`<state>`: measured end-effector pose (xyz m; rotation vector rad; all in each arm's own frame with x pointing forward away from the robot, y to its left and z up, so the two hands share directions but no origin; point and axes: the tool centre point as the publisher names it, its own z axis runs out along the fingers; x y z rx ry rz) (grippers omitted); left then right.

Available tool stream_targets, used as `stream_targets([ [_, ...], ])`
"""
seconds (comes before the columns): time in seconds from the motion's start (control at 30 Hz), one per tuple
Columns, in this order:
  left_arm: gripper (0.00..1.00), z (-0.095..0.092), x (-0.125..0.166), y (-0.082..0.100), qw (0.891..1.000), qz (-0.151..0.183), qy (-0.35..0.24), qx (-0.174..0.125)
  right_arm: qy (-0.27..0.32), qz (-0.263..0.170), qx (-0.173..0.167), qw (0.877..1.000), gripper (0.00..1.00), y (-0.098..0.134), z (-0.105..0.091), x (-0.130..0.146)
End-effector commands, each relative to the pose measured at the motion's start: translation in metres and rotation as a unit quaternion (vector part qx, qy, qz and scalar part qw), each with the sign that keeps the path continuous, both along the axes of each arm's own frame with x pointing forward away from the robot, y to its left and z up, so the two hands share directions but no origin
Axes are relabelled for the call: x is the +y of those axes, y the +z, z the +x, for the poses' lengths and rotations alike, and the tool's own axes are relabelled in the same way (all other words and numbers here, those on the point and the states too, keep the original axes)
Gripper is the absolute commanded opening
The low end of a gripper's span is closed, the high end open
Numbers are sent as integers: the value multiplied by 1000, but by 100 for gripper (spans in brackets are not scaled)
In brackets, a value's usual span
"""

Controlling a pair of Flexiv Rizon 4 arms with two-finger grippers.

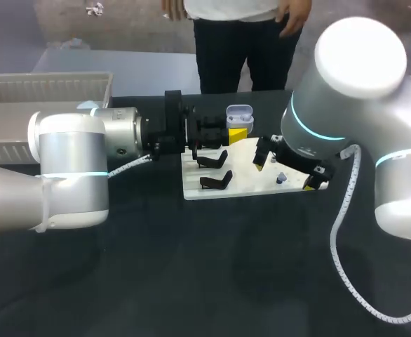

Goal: Pick up each earbud case from the left stands, insert the matching earbuds, close the lid, and place the case in the box.

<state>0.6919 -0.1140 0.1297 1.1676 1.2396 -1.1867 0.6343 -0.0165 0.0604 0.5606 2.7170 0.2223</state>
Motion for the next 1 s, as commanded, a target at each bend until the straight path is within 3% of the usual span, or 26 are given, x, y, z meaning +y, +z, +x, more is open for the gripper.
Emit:
stream_targets([
  [0.03, 0, -1, 0, -1, 1000, -2, 3, -2, -1, 5, -2, 1000, 100, -16, 10, 0],
  [0.47, 0, -1, 0, -1, 1000, -2, 3, -2, -4, 33, -4, 999, 100, -23, 18, -7],
  [0.67, 0, -1, 0, -1, 1000, -2, 3, -2, -6, 46, -5, 999, 83, -23, 21, -7],
  [0.87, 0, -1, 0, -1, 1000, -2, 3, -2, -9, 54, -1, 999, 77, -26, 23, -6],
  [1.0, 0, -1, 0, -1, 1000, -2, 3, -2, -10, 57, -1, 998, 67, -27, 25, -5],
])
